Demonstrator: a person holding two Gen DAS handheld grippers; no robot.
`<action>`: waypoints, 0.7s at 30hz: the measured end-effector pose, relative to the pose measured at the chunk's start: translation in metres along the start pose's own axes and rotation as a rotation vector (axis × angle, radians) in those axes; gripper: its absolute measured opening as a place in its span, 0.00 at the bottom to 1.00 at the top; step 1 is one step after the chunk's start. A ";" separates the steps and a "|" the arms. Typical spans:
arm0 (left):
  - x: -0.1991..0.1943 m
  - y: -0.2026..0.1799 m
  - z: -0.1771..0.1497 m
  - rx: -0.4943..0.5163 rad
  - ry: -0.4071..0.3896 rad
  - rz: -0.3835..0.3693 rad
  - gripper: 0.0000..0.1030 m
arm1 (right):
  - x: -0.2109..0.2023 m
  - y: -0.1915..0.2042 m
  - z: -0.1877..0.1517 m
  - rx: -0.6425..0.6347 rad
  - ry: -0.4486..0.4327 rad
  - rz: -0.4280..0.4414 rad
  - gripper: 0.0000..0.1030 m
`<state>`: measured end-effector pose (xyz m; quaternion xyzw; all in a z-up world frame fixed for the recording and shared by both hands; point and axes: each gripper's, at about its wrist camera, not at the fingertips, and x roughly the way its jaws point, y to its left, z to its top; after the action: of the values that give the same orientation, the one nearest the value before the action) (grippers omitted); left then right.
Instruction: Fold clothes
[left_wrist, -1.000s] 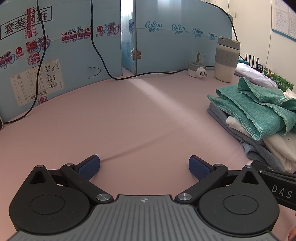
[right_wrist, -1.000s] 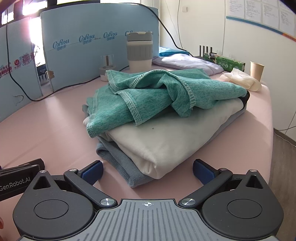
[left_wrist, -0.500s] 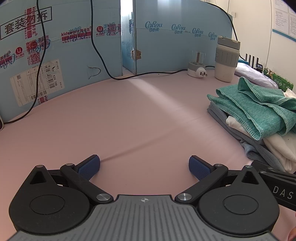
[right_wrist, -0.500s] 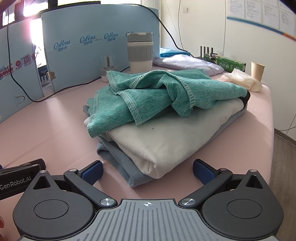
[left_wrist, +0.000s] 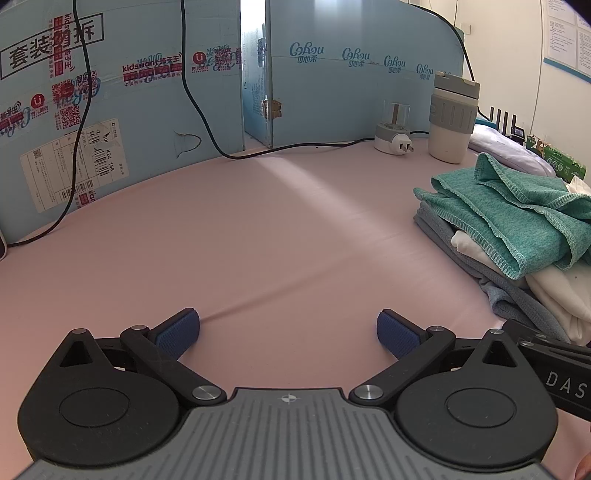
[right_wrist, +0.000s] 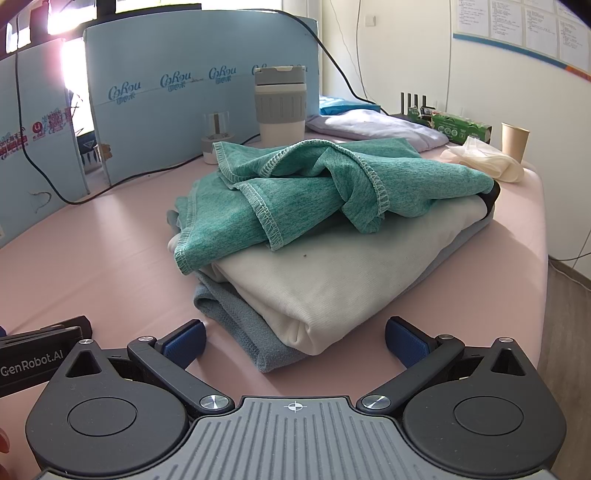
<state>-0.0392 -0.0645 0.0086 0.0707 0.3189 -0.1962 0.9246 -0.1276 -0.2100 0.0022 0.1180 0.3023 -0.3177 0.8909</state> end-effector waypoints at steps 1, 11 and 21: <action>0.000 0.000 0.000 0.000 0.000 0.000 1.00 | 0.000 0.000 0.000 0.000 0.000 0.000 1.00; 0.000 0.000 0.000 -0.001 0.000 0.000 1.00 | -0.001 -0.001 0.000 0.003 -0.002 0.002 1.00; 0.000 0.000 0.000 0.001 0.000 0.001 1.00 | -0.001 0.000 0.001 0.008 -0.007 0.012 1.00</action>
<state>-0.0393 -0.0647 0.0087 0.0713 0.3188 -0.1960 0.9246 -0.1277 -0.2101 0.0030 0.1224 0.2971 -0.3142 0.8933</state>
